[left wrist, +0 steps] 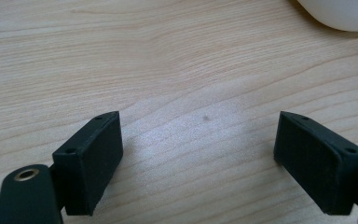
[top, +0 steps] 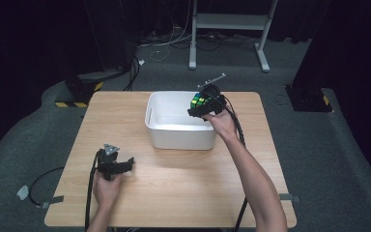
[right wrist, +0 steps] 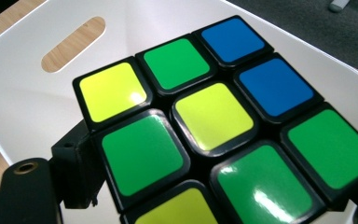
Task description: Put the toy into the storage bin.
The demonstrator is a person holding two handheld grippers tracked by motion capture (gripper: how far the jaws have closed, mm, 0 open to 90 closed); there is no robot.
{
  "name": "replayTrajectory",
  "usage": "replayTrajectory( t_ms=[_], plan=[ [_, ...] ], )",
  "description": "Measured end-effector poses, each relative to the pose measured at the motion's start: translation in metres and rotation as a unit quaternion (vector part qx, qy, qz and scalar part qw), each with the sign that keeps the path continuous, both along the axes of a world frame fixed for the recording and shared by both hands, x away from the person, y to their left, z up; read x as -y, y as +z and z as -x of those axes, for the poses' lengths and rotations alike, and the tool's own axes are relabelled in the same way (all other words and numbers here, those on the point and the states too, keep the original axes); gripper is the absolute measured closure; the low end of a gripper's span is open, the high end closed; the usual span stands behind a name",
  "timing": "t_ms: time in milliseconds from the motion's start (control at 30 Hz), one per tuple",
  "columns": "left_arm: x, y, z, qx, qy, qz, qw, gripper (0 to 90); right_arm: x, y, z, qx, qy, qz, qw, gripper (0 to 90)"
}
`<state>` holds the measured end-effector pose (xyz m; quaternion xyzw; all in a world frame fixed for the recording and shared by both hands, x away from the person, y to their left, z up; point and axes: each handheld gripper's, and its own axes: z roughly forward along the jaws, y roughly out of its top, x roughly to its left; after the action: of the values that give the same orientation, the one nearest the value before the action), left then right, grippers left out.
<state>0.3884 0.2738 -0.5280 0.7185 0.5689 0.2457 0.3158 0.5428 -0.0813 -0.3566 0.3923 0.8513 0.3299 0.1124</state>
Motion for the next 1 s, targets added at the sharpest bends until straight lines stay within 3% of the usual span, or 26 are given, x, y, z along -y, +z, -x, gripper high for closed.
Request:
replayTrajectory(
  t_ms=[1000],
  plan=[
    [0.0,0.0,0.0,0.0,0.0,0.0,1.0,15.8,0.015,0.0,0.026,0.021,0.015,-0.009,0.9996,15.9]
  ],
)
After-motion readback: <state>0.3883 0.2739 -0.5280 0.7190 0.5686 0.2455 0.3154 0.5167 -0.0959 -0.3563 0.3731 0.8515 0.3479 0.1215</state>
